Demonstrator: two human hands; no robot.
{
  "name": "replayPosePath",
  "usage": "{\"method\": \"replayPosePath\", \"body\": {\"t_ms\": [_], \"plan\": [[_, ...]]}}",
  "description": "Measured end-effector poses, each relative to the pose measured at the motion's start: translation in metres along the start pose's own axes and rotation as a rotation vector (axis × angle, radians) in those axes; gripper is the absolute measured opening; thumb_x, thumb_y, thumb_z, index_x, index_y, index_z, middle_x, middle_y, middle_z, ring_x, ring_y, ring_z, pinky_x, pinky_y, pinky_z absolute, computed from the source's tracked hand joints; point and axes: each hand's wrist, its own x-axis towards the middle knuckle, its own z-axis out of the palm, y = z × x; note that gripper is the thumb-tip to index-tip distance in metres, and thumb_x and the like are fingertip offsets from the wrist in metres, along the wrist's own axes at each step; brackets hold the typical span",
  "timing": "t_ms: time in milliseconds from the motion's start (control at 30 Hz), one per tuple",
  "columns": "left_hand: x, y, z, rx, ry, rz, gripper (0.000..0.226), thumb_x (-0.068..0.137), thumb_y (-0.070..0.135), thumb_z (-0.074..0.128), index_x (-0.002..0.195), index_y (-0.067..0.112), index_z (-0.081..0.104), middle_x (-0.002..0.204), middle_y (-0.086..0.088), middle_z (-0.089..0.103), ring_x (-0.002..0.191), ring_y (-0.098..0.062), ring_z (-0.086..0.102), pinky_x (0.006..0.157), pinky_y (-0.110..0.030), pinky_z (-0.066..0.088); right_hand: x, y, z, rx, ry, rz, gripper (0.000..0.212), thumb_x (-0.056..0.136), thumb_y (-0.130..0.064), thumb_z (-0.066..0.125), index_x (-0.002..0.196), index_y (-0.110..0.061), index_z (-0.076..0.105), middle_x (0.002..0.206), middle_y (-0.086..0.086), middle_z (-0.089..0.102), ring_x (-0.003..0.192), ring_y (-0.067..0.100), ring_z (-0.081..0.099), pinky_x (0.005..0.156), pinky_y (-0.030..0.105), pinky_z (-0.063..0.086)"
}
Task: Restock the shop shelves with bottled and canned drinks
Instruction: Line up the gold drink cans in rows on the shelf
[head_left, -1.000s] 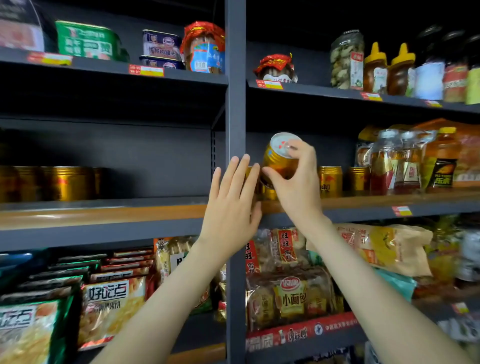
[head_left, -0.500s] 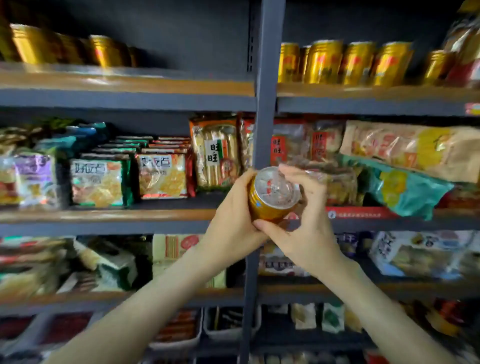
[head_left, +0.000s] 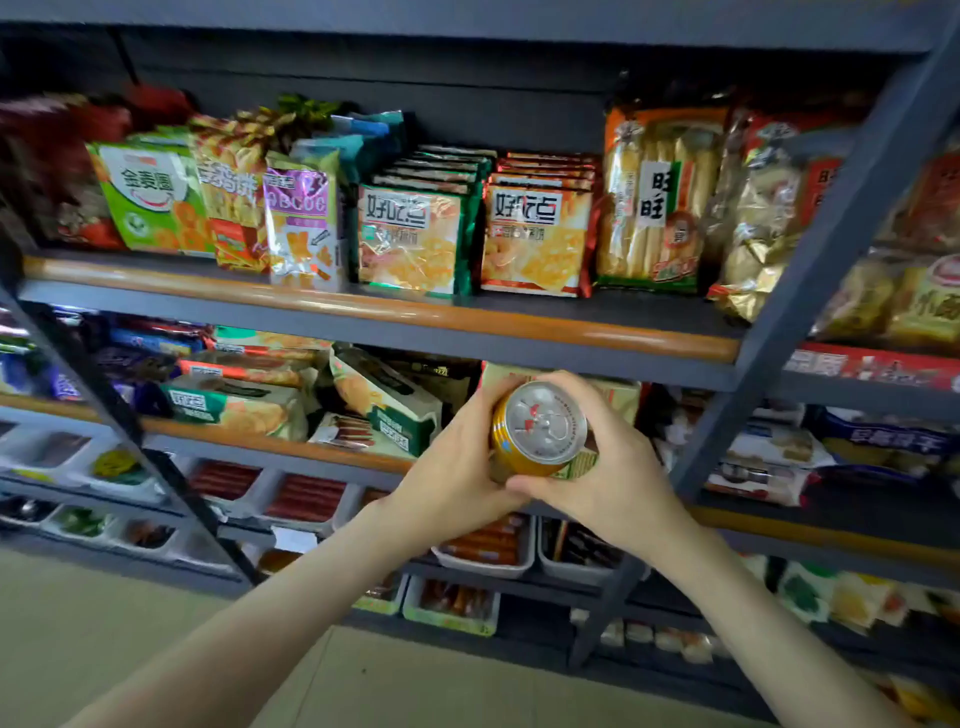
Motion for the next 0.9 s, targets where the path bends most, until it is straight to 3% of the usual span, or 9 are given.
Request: {"method": "replayPosePath", "body": {"t_ms": [133,200,267,333,400,533,667,767,900], "plan": [[-0.014,-0.042,-0.063,0.001,-0.098,-0.039,0.086,0.077,0.037,0.073,0.136,0.046,0.012,0.137,0.017,0.038,0.124,-0.002,0.047,0.098,-0.022,0.046,0.035,-0.022,0.055,0.311,0.107,0.149,0.067,0.064,-0.020,0.086,0.117,-0.040,0.051,0.106,-0.033,0.058,0.100,-0.014,0.056,0.077,0.013,0.050],[-0.019,-0.060,-0.091,-0.026,-0.125,-0.016,0.088,0.078,0.035,0.076,0.139,0.039,0.013,0.139,0.023,0.031,0.124,0.004,0.045,0.096,-0.018,0.046,0.054,-0.031,0.080,0.610,0.150,0.262,0.053,0.062,-0.023,0.081,0.109,-0.033,0.059,0.095,-0.023,0.067,0.091,-0.002,0.064,0.069,0.017,0.052],[-0.023,-0.074,-0.110,-0.024,-0.098,0.047,0.087,0.079,0.026,0.078,0.142,0.031,0.017,0.144,0.013,0.031,0.131,0.001,0.041,0.099,-0.020,0.045,0.067,-0.036,0.099,0.902,0.156,0.404,0.040,0.064,-0.026,0.074,0.102,-0.022,0.062,0.085,-0.011,0.072,0.086,0.011,0.069,0.065,0.024,0.055],[-0.024,-0.087,-0.127,0.033,-0.076,0.130,0.084,0.081,0.023,0.077,0.143,0.023,0.021,0.148,0.001,0.029,0.138,-0.011,0.036,0.105,-0.027,0.042,0.079,-0.043,0.118,1.134,0.142,0.559,0.033,0.069,-0.026,0.069,0.100,-0.015,0.064,0.085,0.001,0.074,0.082,0.016,0.071,0.063,0.032,0.059],[-0.024,-0.092,-0.135,0.144,-0.031,0.206,0.077,0.079,0.025,0.076,0.138,0.027,0.026,0.144,0.003,0.031,0.134,-0.013,0.036,0.102,-0.026,0.041,0.083,-0.047,0.126,1.272,0.086,0.656,0.036,0.074,-0.028,0.066,0.106,-0.013,0.065,0.096,0.009,0.073,0.089,0.021,0.071,0.069,0.038,0.061],[-0.020,-0.093,-0.147,0.150,-0.005,0.104,0.066,0.072,0.048,0.069,0.126,0.031,0.035,0.118,0.014,0.045,0.104,-0.008,0.051,0.075,-0.023,0.046,0.089,-0.039,0.132,1.161,-0.141,0.781,0.051,0.077,-0.044,0.062,0.119,-0.016,0.063,0.107,0.011,0.071,0.090,0.028,0.069,0.081,0.046,0.057],[-0.016,-0.092,-0.148,-0.175,0.070,-0.188,0.055,0.071,0.046,0.080,0.110,0.030,0.044,0.092,0.020,0.059,0.082,0.005,0.060,0.067,-0.013,0.046,0.090,-0.022,0.134,0.978,-0.223,0.611,0.081,0.056,-0.060,0.084,0.127,-0.030,0.059,0.125,0.001,0.065,0.109,0.021,0.066,0.096,0.052,0.050],[-0.010,-0.091,-0.143,-0.439,0.108,-0.480,0.055,0.066,0.059,0.072,0.104,0.026,0.048,0.078,0.011,0.064,0.064,-0.013,0.064,0.059,-0.032,0.054,0.088,-0.015,0.135,0.952,-0.192,0.461,0.076,0.060,-0.045,0.088,0.127,-0.030,0.056,0.126,0.002,0.061,0.113,0.024,0.063,0.083,0.042,0.057],[0.006,-0.087,-0.145,-0.409,-0.042,-0.669,0.067,0.073,0.069,0.058,0.108,0.013,0.048,0.090,-0.009,0.064,0.063,-0.016,0.066,0.063,-0.037,0.059,0.087,-0.013,0.134,0.862,-0.071,0.461,0.038,0.077,-0.027,0.067,0.114,-0.024,0.057,0.100,0.004,0.065,0.078,0.019,0.065,0.056,0.028,0.052]]}}
